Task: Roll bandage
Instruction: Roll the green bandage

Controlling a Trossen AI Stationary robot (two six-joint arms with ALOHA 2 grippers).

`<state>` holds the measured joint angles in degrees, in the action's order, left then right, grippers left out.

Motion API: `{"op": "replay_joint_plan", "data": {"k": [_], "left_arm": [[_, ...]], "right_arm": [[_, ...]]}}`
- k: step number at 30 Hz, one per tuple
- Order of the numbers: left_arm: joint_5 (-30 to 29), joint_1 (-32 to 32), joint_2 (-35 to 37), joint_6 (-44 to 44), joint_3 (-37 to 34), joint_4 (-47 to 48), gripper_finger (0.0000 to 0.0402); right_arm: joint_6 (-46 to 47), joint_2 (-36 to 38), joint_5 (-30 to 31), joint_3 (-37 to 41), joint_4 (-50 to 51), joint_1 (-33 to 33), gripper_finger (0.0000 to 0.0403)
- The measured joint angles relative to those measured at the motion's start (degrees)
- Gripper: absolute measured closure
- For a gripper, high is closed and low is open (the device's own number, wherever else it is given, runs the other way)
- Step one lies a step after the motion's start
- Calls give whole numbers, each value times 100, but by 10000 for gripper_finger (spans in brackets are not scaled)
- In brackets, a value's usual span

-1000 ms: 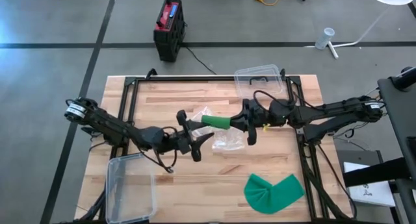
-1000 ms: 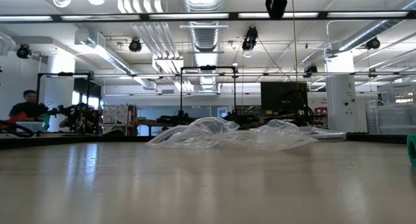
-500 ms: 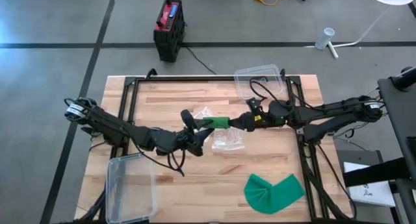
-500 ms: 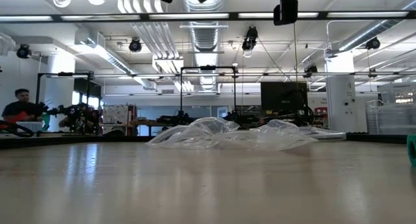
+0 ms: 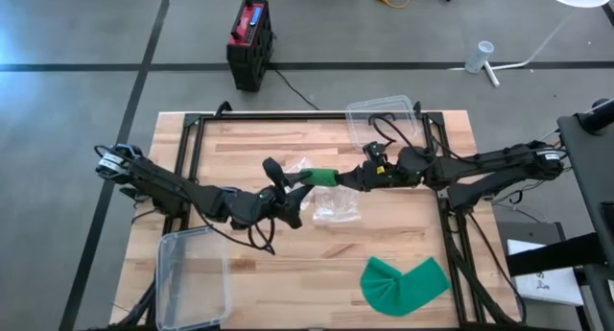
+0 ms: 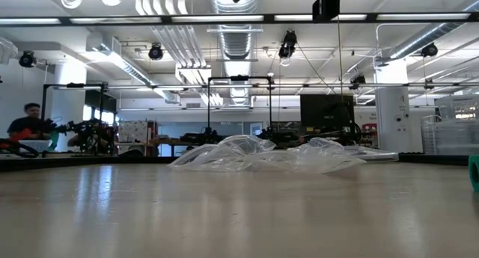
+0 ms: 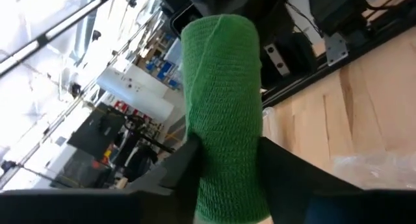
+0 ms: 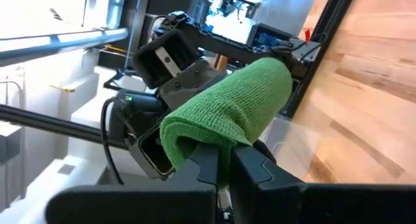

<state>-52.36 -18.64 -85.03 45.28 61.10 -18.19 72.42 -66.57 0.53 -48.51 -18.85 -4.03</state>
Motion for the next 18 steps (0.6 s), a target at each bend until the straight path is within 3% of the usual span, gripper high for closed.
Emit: {"op": "replay_joint_plan", "data": {"k": [6, 14, 18], "left_arm": [[-10, 32, -2, -348, 0, 16, 381], [158, -1, 5, -774, 0, -9, 381], [506, -139, 140, -1293, 0, 166, 381]], "right_arm": [[-386, -50, -298, -9, 0, -41, 362], [-1471, 81, -420, -11, 70, -48, 283], [-2721, 433, -497, -104, 425, -63, 242]]}}
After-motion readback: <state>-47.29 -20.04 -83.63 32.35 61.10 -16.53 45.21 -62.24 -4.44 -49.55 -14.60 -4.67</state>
